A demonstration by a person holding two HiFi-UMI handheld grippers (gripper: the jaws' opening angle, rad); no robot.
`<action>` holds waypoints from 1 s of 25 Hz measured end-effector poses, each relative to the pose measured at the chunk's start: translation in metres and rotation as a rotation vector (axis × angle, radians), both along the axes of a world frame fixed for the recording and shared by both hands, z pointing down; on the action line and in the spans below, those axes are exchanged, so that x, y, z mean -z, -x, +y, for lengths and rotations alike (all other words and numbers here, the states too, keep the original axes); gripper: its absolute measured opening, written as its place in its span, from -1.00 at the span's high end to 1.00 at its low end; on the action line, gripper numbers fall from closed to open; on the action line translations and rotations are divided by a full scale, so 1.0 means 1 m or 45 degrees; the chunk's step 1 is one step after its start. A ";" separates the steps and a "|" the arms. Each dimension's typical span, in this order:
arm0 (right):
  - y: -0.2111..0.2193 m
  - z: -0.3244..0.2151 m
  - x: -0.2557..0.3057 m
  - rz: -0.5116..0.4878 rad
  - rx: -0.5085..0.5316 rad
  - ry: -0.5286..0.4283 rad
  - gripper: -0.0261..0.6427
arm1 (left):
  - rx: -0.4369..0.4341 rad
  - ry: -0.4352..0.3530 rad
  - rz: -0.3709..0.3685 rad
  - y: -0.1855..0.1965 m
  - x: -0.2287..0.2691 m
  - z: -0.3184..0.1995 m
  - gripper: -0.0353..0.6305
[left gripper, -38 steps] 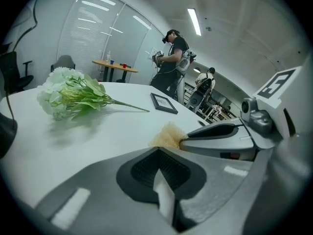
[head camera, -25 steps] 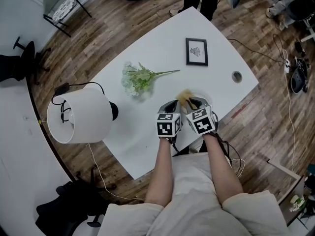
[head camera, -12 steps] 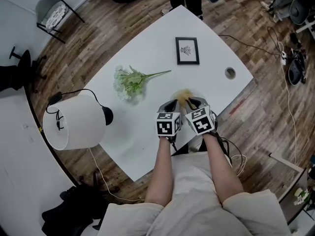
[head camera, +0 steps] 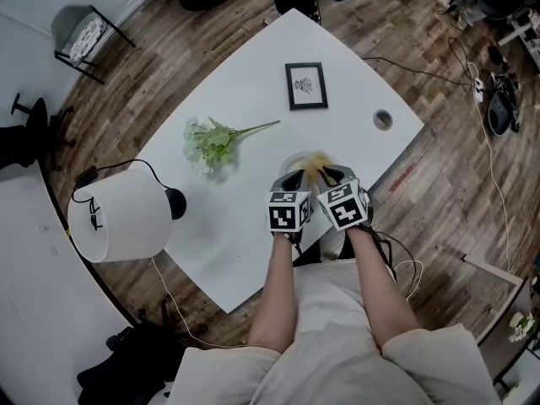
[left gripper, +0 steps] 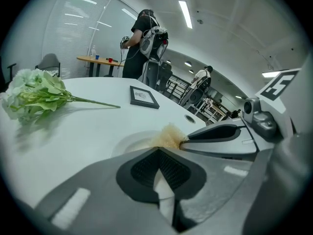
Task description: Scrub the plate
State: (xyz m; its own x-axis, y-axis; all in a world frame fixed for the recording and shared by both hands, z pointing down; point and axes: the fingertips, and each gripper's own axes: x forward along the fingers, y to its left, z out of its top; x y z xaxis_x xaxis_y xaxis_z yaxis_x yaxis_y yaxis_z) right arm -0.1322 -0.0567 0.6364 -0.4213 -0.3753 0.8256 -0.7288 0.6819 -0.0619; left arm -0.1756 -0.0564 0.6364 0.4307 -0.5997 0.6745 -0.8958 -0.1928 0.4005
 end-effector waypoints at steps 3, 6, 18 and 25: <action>-0.004 0.001 0.000 0.004 -0.003 -0.007 0.75 | -0.011 0.003 0.000 -0.005 -0.001 0.002 0.89; -0.008 0.003 0.002 0.007 -0.008 -0.016 0.75 | -0.020 0.006 0.000 -0.009 -0.001 0.005 0.89; -0.022 0.005 0.009 0.024 -0.046 -0.039 0.75 | -0.079 -0.010 -0.006 -0.026 0.005 0.008 0.89; -0.041 0.008 0.015 0.019 -0.121 -0.074 0.75 | -0.129 -0.044 0.009 -0.043 0.011 0.008 0.89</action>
